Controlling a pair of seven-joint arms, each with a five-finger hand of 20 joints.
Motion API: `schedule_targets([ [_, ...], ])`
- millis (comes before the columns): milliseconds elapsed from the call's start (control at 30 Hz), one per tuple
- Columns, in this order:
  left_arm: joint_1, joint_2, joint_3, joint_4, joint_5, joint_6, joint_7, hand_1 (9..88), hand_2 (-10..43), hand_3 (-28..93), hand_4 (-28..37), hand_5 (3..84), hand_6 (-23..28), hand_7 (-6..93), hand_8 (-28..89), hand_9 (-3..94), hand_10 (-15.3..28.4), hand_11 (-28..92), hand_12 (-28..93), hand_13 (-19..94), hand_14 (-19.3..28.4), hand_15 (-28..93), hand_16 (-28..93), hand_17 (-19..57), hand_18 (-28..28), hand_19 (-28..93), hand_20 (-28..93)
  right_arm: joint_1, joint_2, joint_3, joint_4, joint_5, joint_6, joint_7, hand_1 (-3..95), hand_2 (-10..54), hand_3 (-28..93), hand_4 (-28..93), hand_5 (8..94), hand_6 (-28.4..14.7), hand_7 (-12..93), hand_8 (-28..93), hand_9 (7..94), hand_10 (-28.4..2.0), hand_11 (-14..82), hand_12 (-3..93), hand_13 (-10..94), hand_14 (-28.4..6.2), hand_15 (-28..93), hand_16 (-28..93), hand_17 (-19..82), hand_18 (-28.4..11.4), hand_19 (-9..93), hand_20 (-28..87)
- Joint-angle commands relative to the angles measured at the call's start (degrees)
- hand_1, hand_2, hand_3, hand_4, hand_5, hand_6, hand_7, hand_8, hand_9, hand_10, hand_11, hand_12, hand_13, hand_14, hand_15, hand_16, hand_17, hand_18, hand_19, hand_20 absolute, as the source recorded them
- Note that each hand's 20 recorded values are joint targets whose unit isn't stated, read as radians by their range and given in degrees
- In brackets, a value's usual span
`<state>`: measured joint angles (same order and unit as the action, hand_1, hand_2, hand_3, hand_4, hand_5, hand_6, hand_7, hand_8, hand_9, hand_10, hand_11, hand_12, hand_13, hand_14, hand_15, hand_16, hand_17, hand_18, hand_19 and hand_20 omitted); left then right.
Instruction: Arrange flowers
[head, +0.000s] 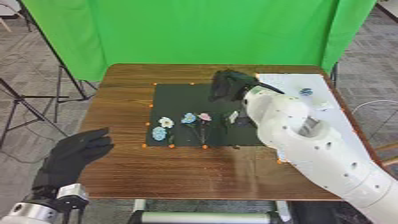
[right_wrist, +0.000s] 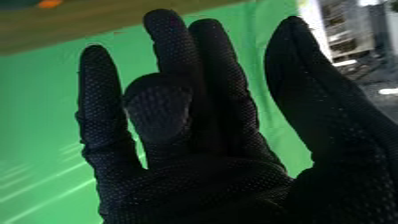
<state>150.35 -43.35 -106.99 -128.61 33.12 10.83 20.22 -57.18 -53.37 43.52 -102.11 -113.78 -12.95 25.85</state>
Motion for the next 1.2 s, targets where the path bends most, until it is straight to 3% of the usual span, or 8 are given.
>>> schedule_targets([
  [33, 0.73, 1.13, 0.98, -0.25, -0.97, 1.13, 1.44, 27.6, 3.8, 83, -15.8, 45.9, 13.1, 19.4, -10, 41.0, 22.8, 37, 11, 29, 28.4, 64, -14, -8.8, 22.8, 59, 11, -0.90, 10.60, 3.92, 2.99, -6.64, 0.03, -4.04, 30.0, -2.3, 88, -26, 57.5, -3.8, 20, -13, 61.5, -15.0, 24.6, 16.6, 68, -6.4, 83, 18, 24, -19.3, 77, 14],
  [167, 0.40, 1.16, 1.14, -0.18, -0.86, 1.06, 1.20, 27.5, 3.7, 83, -15.7, 45.9, 13.1, 19.3, -10, 41.0, 22.8, 37, 11, 28, 28.4, 64, -14, -8.8, 22.8, 59, 11, -4.54, 14.71, 7.43, 4.17, -11.85, -0.58, -6.25, 29.5, -2.5, 88, -27, 56.1, -4.0, 20, -13, 59.6, -15.1, 23.2, 16.1, 67, -6.2, 84, 17, 24, -19.0, 77, 14],
  [367, 0.39, 0.97, 1.75, -0.20, -1.02, 1.22, 1.38, 27.5, 3.8, 83, -15.9, 45.9, 13.1, 19.4, -10, 41.0, 22.7, 37, 11, 28, 28.4, 64, -14, -8.8, 22.8, 59, 11, -9.18, 18.57, 12.28, 5.06, -12.66, -1.93, -3.17, 28.6, -3.9, 89, -28, 50.8, -4.5, 18, -13, 54.2, -15.6, 20.0, 15.7, 63, -6.7, 83, 16, 22, -18.6, 75, 14],
  [567, -0.66, 0.55, 2.20, -0.13, -0.64, 0.87, 0.49, 27.5, 3.8, 83, -16.0, 45.9, 13.2, 19.3, -10, 41.0, 22.7, 37, 11, 28, 28.4, 64, -14, -8.8, 22.8, 59, 11, -13.41, 18.96, 18.37, 6.71, -13.97, -7.31, -0.10, 27.7, -5.0, 89, -28, 45.5, -5.2, 16, -13, 47.7, -16.7, 16.2, 15.3, 61, -6.9, 84, 16, 22, -18.7, 75, 14],
  [733, -1.22, 0.51, 2.63, -0.01, -0.52, 0.53, 0.30, 27.4, 3.8, 83, -16.1, 45.9, 13.2, 19.2, -10, 40.9, 22.7, 37, 11, 28, 28.4, 64, -14, -8.8, 22.8, 59, 11, -13.36, 18.78, 19.03, 8.51, -15.20, -8.53, 0.81, 27.5, -5.2, 89, -28, 43.7, -5.5, 15, -12, 45.1, -17.1, 14.1, 15.5, 61, -6.9, 84, 15, 22, -18.8, 75, 14],
  [833, -2.03, 0.11, 2.63, 0.05, -0.18, -0.01, -0.70, 27.4, 3.8, 83, -16.1, 45.9, 13.2, 19.3, -10, 40.9, 22.7, 37, 11, 28, 28.4, 64, -14, -8.8, 22.8, 59, 11, -14.03, 18.20, 20.49, 8.73, -14.21, -10.99, 2.64, 27.3, -5.4, 89, -28, 42.7, -5.1, 15, -12, 44.2, -17.0, 13.3, 15.6, 60, -6.9, 85, 15, 22, -18.8, 75, 14],
  [1200, -3.37, 0.11, 3.18, 0.40, -0.10, -0.45, -0.71, 27.5, 3.7, 83, -16.1, 45.9, 13.1, 19.4, -10, 40.9, 22.7, 37, 11, 28, 28.4, 64, -14, -8.8, 22.8, 59, 11, -13.96, 16.35, 20.35, 11.36, -13.43, -13.19, 5.67, 27.1, -5.7, 89, -28, 38.9, -4.1, 14, -11, 41.3, -17.5, 10.4, 15.7, 60, -7.0, 86, 13, 22, -18.8, 76, 15],
])
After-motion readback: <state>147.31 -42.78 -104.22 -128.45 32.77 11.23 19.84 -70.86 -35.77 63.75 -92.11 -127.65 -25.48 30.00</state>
